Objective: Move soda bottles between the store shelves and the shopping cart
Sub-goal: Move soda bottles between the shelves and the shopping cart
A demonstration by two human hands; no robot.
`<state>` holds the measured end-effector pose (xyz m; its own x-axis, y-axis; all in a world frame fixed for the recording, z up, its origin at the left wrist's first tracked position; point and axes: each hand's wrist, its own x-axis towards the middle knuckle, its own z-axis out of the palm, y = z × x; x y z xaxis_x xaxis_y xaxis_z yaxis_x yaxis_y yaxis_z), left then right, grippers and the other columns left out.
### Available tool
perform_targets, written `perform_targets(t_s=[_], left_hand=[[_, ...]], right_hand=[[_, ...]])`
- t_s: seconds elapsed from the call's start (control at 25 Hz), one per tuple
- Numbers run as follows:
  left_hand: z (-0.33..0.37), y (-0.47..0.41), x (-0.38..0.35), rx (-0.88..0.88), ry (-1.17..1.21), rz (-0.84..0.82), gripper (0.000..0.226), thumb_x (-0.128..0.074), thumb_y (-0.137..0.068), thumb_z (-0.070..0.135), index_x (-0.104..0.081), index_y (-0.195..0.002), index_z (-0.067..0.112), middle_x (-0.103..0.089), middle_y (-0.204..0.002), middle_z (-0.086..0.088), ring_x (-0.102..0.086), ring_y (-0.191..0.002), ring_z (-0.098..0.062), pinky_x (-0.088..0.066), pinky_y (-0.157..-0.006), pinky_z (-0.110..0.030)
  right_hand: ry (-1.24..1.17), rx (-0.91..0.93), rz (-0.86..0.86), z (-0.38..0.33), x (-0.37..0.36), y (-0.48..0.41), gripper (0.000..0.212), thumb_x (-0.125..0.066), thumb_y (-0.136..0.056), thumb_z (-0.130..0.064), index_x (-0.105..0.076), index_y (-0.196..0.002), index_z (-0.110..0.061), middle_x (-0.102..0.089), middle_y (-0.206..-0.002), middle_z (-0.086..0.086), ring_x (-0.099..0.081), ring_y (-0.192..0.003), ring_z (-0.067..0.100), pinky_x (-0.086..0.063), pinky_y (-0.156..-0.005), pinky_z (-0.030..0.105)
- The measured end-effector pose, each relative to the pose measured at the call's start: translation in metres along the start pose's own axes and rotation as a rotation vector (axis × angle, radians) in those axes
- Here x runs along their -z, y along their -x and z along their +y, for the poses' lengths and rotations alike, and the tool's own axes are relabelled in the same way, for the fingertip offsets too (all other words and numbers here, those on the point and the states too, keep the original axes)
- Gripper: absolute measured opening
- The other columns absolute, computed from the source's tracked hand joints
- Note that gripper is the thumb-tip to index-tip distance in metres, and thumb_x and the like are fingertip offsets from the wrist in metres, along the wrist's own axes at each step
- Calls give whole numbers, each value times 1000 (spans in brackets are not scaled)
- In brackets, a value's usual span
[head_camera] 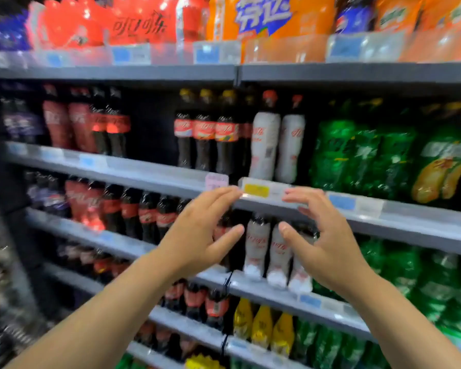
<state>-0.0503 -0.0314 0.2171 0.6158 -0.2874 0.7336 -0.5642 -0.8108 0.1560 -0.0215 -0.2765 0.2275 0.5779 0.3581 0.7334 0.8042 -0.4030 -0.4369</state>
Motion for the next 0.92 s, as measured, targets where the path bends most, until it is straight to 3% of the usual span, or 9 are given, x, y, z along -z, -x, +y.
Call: perform_targets(t_s=[0.2, 0.32, 0.44, 0.64, 0.92], left_hand=[[-48, 98, 51, 179, -55, 24, 51, -58, -96, 36, -52, -139, 8, -56, -138, -5, -52, -128, -20, -39, -110, -30], [-88, 161, 78, 283, -88, 25, 48, -60, -95, 32, -55, -134, 4, -58, -133, -9, -54, -124, -22, -39, -108, -28], [-142, 239, 116, 421, -93, 20, 44, -62, -94, 26, -57, -131, 3, -60, -129, -9, -56, -121, -25, -42, -106, -34], [-241, 385, 195, 716, -151, 57, 37, -62, -92, 24, -60, -124, 7, -64, -121, -6, -59, -114, -16, -38, -100, -13], [-332, 509, 264, 912, -180, -38, 36, -60, -94, 26, -58, -127, 11, -60, -115, 5, -60, -106, -14, -53, -94, -42]], right_hand=[[-98, 46, -121, -52, -87, 16, 36, -62, -92, -31, -59, -128, -23, -53, -133, -9, -47, -131, 4, -35, -109, 18], [-184, 57, -173, -81, -159, 20, 35, -62, -93, -29, -59, -127, -21, -53, -132, -7, -47, -129, 1, -37, -106, 17], [-256, 48, -220, -114, -243, 28, 33, -62, -93, -28, -57, -125, -23, -52, -127, -8, -46, -124, -7, -35, -102, 11], [-337, -37, -294, -177, -401, 59, 34, -66, -91, -25, -61, -123, -16, -58, -124, -3, -53, -123, 4, -43, -104, 23], [-493, -167, -335, -239, -551, 100, 31, -68, -91, -33, -60, -120, -27, -56, -124, -10, -57, -122, 13, -54, -95, 38]])
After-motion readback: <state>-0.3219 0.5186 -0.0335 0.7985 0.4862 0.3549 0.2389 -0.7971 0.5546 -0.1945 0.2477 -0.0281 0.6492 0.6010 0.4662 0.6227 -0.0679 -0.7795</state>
